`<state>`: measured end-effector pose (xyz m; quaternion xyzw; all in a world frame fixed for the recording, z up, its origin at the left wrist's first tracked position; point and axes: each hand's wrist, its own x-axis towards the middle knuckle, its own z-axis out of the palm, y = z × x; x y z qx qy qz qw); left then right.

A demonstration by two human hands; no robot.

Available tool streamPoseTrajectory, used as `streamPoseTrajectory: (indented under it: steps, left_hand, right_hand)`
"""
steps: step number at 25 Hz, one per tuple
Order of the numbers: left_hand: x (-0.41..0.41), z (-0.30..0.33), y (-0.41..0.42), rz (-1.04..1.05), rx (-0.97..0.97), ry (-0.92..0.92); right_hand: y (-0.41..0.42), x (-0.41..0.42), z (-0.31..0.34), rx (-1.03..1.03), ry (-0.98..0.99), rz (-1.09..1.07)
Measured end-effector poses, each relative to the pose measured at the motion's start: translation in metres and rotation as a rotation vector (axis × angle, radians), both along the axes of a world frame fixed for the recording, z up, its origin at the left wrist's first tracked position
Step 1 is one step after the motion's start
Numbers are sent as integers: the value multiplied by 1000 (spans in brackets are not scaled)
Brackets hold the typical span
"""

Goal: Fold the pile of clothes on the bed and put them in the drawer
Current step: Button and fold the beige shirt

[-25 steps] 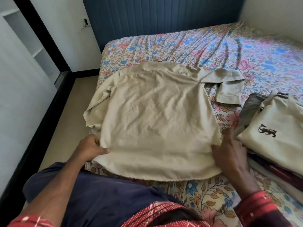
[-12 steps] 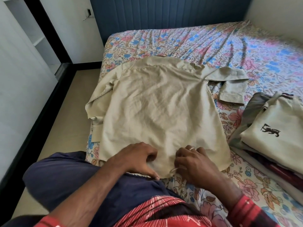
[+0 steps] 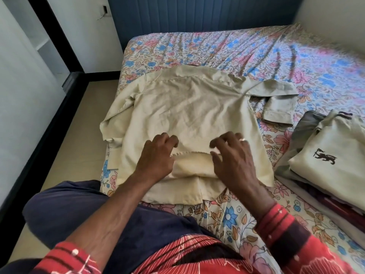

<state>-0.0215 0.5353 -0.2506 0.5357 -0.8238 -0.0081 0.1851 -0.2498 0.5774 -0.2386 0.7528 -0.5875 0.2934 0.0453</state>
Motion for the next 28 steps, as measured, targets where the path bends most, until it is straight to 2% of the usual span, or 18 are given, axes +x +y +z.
streamPoseTrajectory:
  steps: [1, 2, 3, 4, 5, 7, 9, 11, 13, 15, 18, 19, 21, 23, 25, 26, 28]
  left_hand:
    - [-5, 0, 6, -52, -125, -3]
    - [-11, 0, 13, -158, -132, 5]
    - [-18, -1, 22, -281, -30, 8]
    - [-22, -3, 30, -365, 150, -19]
    - [-25, -6, 35, -393, 338, -61]
    - [-26, -17, 39, -374, 484, -118]
    - [-30, -24, 43, -361, 453, -156]
    - [-37, -30, 52, -400, 354, -195]
    - [-37, -30, 56, -408, 354, -118]
    - [-29, -31, 55, -358, 437, 2]
    - [-20, -34, 53, -276, 508, 149]
    - [-20, -34, 54, -279, 492, 129]
    - [-23, -34, 54, -332, 404, -79]
    - [-25, -38, 52, -398, 204, -222]
    - [-26, -42, 51, -459, 116, -140]
    - [-26, -44, 52, -463, 152, -20]
    - [-23, -44, 53, -341, 245, 288]
  right_hand:
    - [15, 5, -6, 24, -7, 113]
    - [29, 7, -14, 118, 1, 198]
    - [40, 6, -22, 265, 3, 234]
    - [47, 0, -31, 399, 10, 239]
    - [51, -6, -39, 488, 38, 253]
    - [50, -17, -50, 580, 108, 318]
    - [49, -21, -56, 566, 139, 335]
    - [50, -20, -63, 470, 150, 305]
    - [51, -16, -66, 371, 144, 288]
    - [52, -19, -67, 309, 113, 302]
    - [50, -30, -64, 299, 90, 352]
    - [48, -33, -64, 318, 96, 369]
    - [48, -35, -66, 352, 59, 376]
    - [49, -34, -67, 346, 0, 343]
    - [50, -33, -66, 346, -77, 283]
    - [50, -33, -65, 352, -120, 250]
    - [50, -31, -64, 347, -190, 212]
